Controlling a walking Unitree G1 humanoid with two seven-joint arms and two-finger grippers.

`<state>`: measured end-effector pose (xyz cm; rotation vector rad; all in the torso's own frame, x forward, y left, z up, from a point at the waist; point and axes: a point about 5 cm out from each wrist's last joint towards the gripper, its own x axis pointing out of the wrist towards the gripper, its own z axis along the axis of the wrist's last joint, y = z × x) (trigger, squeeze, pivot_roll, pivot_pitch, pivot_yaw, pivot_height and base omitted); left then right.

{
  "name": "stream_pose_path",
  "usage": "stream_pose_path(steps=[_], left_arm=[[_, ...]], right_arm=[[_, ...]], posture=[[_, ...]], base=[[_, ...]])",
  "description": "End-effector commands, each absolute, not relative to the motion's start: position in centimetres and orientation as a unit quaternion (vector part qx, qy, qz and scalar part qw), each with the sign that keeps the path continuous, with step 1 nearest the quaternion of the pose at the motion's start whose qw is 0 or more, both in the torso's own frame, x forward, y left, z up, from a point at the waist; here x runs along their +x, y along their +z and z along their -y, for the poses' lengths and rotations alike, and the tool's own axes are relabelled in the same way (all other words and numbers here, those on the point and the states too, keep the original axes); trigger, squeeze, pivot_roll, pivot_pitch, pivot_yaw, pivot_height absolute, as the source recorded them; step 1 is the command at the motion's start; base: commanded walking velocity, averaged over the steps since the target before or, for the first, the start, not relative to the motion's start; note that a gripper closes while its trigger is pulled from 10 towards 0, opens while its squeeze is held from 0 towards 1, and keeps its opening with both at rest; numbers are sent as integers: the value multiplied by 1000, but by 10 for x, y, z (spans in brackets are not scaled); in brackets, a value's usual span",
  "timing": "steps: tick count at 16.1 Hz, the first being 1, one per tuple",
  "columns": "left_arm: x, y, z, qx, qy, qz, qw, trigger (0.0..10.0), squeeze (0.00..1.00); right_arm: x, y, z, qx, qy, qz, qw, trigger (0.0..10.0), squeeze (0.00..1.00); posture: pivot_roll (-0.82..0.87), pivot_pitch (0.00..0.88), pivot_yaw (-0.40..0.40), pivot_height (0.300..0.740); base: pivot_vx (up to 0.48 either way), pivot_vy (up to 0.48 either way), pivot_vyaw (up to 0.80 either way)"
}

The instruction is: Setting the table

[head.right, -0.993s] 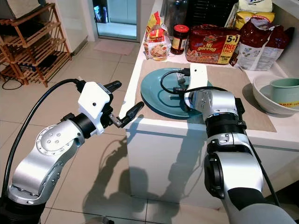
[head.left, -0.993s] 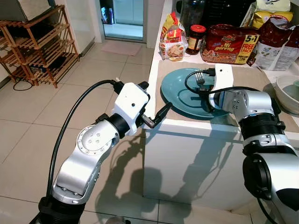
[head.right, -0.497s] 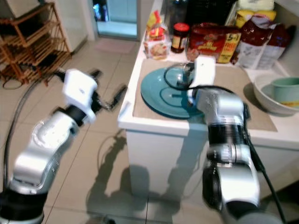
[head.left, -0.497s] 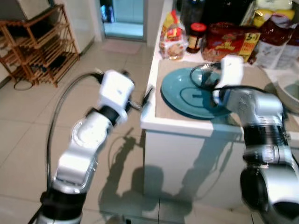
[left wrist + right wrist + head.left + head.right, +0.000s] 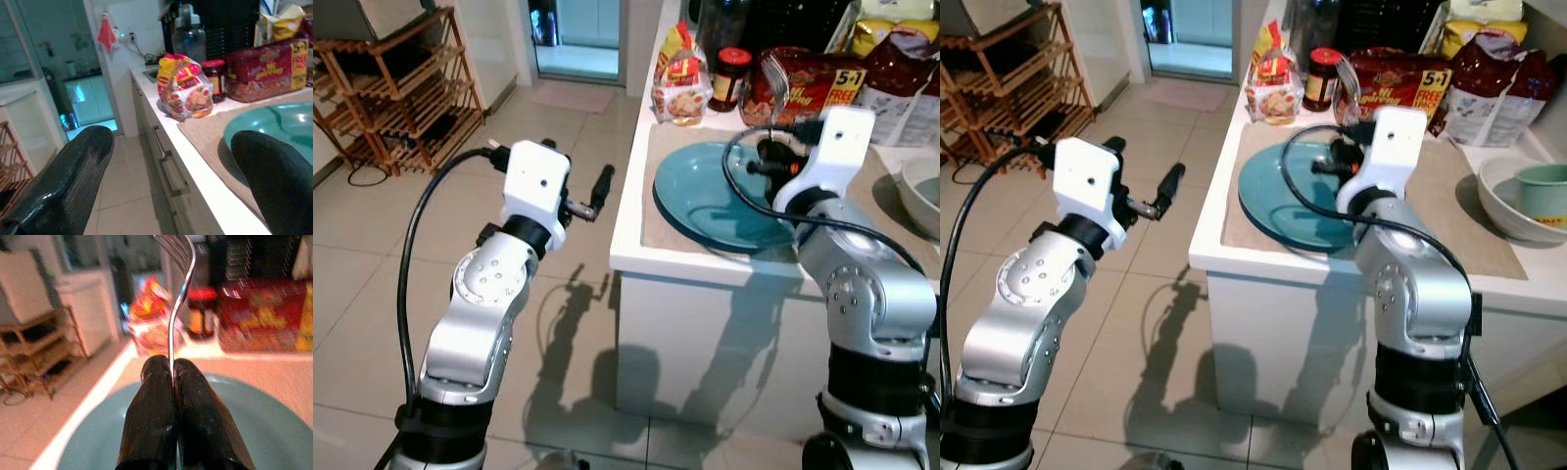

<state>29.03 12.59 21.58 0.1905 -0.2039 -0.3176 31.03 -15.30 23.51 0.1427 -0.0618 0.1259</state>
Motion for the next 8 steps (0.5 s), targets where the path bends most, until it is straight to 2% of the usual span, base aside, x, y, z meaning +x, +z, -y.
stream_pose_path(steps=[1,3,4,8], left_arm=[[292,218,-128,89,-143,102,980,10000,0],[290,215,-127,82,-145,92,982,10000,0],[286,208,-124,78,-151,85,982,10000,0],[292,200,-115,72,-165,69,981,10000,0]], right_arm=[[303,241,147,72,79,64,992,10000,0],[296,239,145,99,100,74,987,10000,0],[291,232,144,111,106,74,985,10000,0],[291,225,145,112,95,78,986,10000,0]], posture=[[103,7,-14,740],[96,32,-16,740],[82,0,-15,740],[40,8,11,740]], base=[[0,0,0],[0,0,0],[0,0,0],[-323,0,0]])
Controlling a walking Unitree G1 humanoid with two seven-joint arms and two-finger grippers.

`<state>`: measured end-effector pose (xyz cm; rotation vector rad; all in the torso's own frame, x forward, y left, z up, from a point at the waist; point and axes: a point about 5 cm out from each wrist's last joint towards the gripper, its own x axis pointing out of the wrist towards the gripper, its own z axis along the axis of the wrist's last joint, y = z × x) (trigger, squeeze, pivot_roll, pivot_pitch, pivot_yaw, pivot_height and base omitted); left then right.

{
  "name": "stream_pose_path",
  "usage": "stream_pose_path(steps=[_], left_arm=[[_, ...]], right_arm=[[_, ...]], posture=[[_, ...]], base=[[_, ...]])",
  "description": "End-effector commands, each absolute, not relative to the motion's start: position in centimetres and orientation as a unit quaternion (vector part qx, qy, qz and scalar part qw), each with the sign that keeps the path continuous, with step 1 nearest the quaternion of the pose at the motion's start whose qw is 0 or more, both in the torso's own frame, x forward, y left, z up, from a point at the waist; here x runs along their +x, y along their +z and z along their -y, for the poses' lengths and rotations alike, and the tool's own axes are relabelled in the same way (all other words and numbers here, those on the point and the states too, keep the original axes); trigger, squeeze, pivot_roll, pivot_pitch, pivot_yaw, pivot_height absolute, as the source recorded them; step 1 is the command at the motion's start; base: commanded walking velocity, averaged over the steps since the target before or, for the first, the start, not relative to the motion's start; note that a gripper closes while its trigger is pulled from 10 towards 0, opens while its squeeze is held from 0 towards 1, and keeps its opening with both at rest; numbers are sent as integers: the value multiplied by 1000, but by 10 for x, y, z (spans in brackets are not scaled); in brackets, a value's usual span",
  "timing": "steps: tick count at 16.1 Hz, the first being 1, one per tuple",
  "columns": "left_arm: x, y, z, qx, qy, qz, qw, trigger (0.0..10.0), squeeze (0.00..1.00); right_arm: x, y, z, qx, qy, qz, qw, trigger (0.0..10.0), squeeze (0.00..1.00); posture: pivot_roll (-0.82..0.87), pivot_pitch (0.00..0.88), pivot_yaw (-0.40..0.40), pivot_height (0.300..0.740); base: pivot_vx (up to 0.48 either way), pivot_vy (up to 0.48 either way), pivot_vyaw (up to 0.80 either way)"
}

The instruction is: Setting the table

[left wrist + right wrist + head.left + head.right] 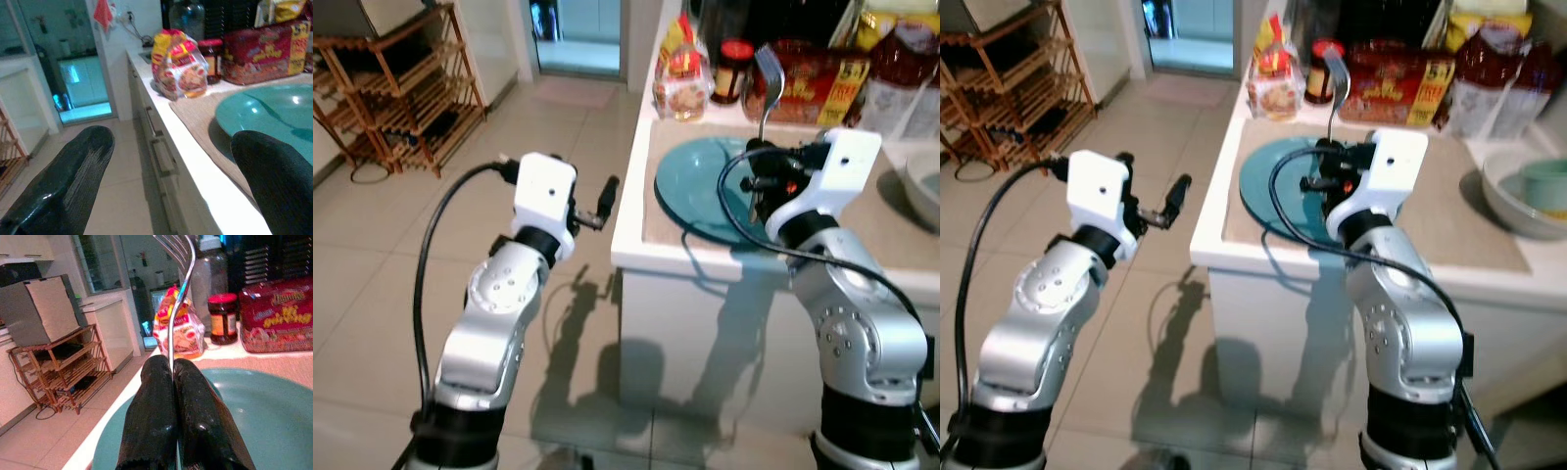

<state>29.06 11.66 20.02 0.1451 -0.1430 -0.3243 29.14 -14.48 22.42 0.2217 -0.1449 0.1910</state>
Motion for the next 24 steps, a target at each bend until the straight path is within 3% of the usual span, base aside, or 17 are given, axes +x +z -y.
stream_pose_path(steps=[1,6,16,23,24], left_arm=[[292,199,-114,78,-172,68,980,10000,0],[296,202,-110,85,-178,75,978,10000,0],[297,203,-107,102,-169,88,976,10000,0],[300,202,-115,115,-152,85,978,10000,0],[301,203,-117,117,-143,86,979,10000,0]], right_arm=[[291,225,145,113,92,78,986,10000,0],[291,222,146,107,84,79,987,10000,0],[296,221,145,106,78,78,988,10000,0],[297,214,140,121,74,71,987,10000,0],[298,213,140,125,74,72,987,7333,0]], posture=[[32,0,32,740],[31,0,36,740],[31,0,21,740],[77,0,5,740],[98,0,4,740]], base=[[-368,0,0],[-344,0,0],[0,0,0],[0,-245,0],[0,-251,0]])
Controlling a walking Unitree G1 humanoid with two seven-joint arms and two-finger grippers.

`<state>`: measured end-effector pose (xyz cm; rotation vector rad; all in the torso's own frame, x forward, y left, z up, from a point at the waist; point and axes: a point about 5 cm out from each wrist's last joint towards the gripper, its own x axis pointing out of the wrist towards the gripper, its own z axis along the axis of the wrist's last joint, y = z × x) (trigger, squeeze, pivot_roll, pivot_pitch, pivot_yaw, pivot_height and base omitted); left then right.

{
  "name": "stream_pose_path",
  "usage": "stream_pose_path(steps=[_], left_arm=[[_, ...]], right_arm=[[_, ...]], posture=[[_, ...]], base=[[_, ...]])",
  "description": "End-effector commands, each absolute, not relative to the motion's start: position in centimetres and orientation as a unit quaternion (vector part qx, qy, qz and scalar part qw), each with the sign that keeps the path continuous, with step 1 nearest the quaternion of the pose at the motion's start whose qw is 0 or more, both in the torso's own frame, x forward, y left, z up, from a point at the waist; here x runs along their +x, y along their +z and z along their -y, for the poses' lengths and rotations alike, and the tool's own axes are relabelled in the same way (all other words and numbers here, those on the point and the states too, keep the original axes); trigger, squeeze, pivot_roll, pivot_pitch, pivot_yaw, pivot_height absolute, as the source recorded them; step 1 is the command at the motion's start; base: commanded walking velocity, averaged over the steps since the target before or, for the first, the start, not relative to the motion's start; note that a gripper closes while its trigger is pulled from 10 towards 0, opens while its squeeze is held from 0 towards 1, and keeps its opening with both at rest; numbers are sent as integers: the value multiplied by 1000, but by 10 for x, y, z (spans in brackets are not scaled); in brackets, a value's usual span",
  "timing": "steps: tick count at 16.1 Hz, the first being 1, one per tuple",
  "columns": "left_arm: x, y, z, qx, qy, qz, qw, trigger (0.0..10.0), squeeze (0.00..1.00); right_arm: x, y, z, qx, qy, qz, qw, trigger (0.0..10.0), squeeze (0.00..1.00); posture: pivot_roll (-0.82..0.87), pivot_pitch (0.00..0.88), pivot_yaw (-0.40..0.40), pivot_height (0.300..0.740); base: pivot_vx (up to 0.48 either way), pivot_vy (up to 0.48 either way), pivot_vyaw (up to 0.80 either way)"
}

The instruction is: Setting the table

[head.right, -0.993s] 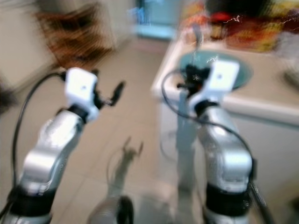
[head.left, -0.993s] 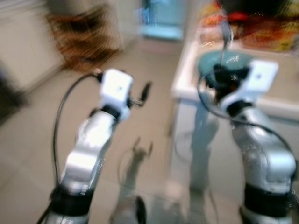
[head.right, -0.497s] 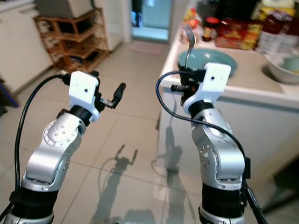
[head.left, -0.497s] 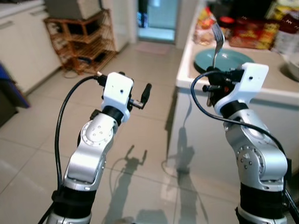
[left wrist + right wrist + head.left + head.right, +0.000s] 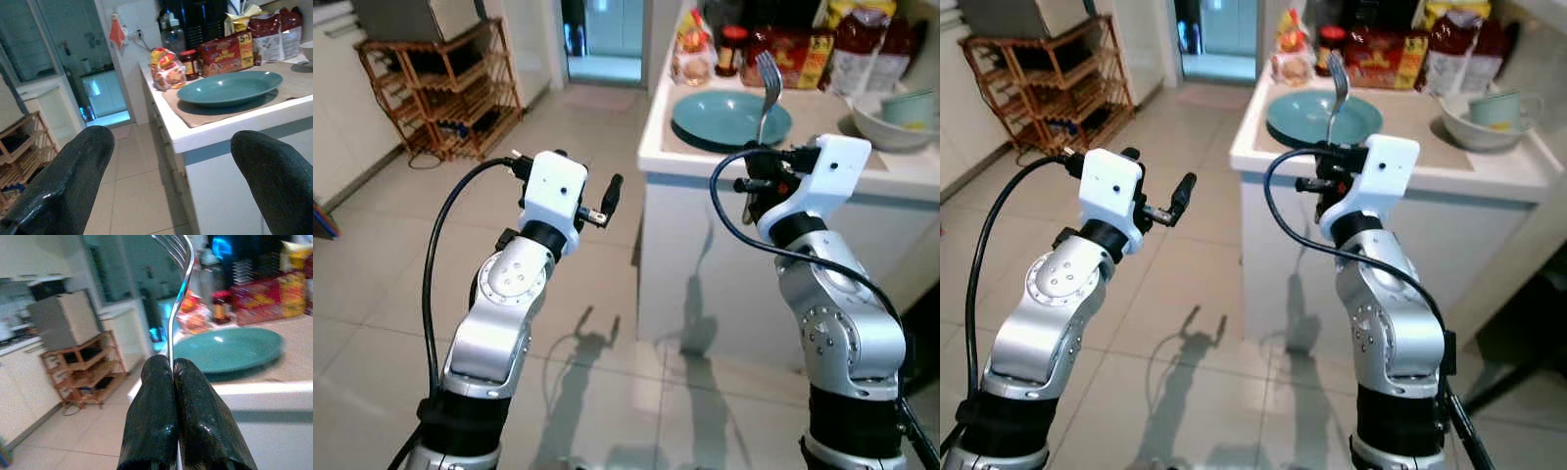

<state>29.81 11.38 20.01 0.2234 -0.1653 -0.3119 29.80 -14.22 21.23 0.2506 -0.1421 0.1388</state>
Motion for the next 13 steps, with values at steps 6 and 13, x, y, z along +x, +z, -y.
stream_pose_path(steps=[6,13], left_arm=[[300,198,-120,122,-137,80,980,10000,0],[297,177,-132,102,-86,51,990,10000,0]], right_arm=[[300,202,139,131,75,63,987,0,0],[297,171,144,79,94,9,992,10000,0]], posture=[[110,0,-7,740],[117,0,-81,740]], base=[[0,-249,0],[0,-252,0]])
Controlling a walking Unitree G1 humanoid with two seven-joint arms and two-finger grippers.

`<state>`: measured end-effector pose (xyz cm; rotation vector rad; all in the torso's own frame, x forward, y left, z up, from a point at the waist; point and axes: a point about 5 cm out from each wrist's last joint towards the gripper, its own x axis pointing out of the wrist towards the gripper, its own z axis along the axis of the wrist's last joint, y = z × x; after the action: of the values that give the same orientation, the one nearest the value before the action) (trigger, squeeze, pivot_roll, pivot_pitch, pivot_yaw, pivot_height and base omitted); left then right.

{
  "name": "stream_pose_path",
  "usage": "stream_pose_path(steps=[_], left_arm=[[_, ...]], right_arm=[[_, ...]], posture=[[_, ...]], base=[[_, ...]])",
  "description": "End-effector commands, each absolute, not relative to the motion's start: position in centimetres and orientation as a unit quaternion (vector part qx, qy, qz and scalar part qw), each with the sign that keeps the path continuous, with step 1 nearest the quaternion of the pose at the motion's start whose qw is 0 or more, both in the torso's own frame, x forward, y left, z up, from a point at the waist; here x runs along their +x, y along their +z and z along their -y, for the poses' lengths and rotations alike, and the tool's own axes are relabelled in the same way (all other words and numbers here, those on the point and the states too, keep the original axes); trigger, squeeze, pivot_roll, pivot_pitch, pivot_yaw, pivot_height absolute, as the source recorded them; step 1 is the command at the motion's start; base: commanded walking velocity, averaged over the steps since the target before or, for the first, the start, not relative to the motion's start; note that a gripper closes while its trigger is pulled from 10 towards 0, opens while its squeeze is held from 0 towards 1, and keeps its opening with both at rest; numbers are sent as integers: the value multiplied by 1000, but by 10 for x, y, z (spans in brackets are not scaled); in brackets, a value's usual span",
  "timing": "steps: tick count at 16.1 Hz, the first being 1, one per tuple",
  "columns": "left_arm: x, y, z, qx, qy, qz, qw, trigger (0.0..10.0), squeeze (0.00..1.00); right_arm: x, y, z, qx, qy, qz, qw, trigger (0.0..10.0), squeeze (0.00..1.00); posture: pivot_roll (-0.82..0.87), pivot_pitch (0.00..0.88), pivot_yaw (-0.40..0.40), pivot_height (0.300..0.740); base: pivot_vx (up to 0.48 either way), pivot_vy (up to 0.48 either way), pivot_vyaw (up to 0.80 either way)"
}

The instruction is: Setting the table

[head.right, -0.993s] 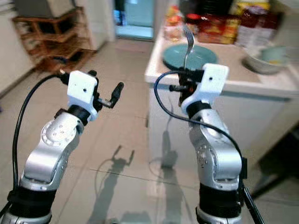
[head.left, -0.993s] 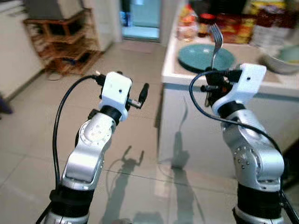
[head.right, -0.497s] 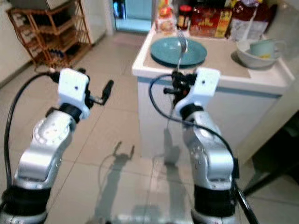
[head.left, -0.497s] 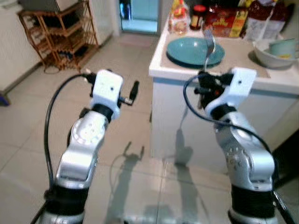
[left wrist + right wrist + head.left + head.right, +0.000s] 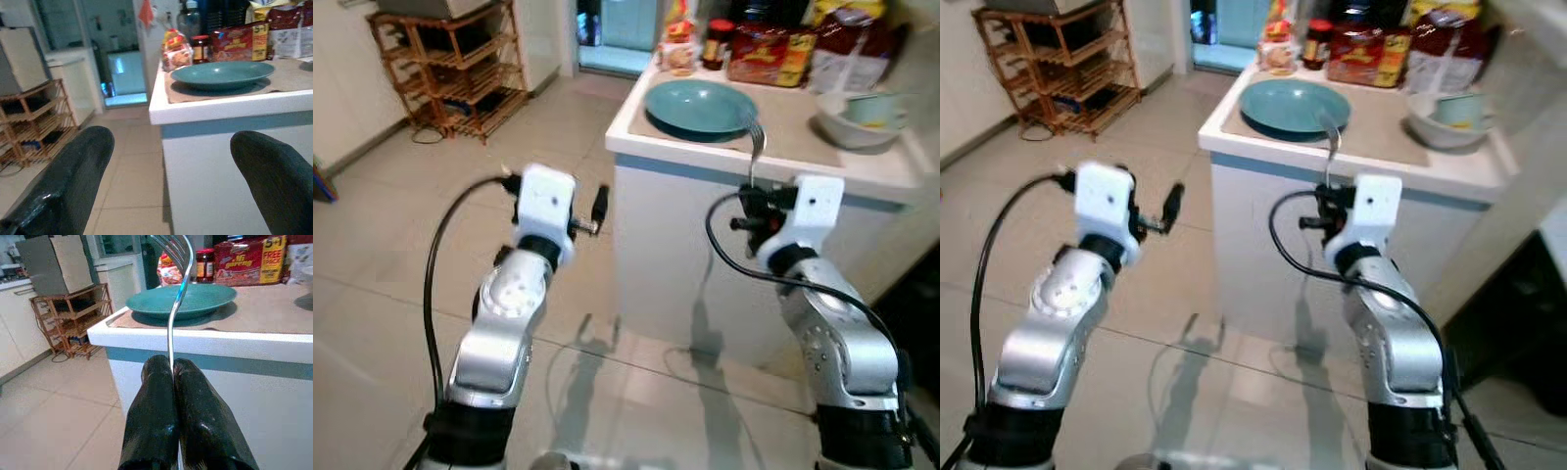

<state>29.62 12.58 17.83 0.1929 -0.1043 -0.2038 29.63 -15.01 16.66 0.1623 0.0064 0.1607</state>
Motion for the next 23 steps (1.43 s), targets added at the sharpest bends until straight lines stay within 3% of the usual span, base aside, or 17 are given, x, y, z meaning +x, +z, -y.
stream_pose_path(steps=[1,7,12,16,23], left_arm=[[295,172,-135,132,-86,49,986,10000,0],[290,144,-174,167,-33,25,985,10000,0],[297,144,-153,141,-69,32,987,10000,0],[295,142,-158,132,-70,24,989,10000,0],[293,145,-149,126,-74,29,989,10000,0]], right_arm=[[296,163,146,94,99,2,991,10000,0],[287,134,152,114,78,-12,990,10000,0],[286,132,160,108,49,-4,993,10000,0],[284,134,160,124,20,6,992,10000,0],[284,140,171,124,0,8,992,10000,0]], posture=[[140,0,-99,740],[129,0,-116,740],[82,0,-49,740],[41,16,-15,740],[54,45,-25,740]], base=[[0,-274,0],[0,-331,0],[0,-480,0],[0,-480,0],[0,-480,-735]])
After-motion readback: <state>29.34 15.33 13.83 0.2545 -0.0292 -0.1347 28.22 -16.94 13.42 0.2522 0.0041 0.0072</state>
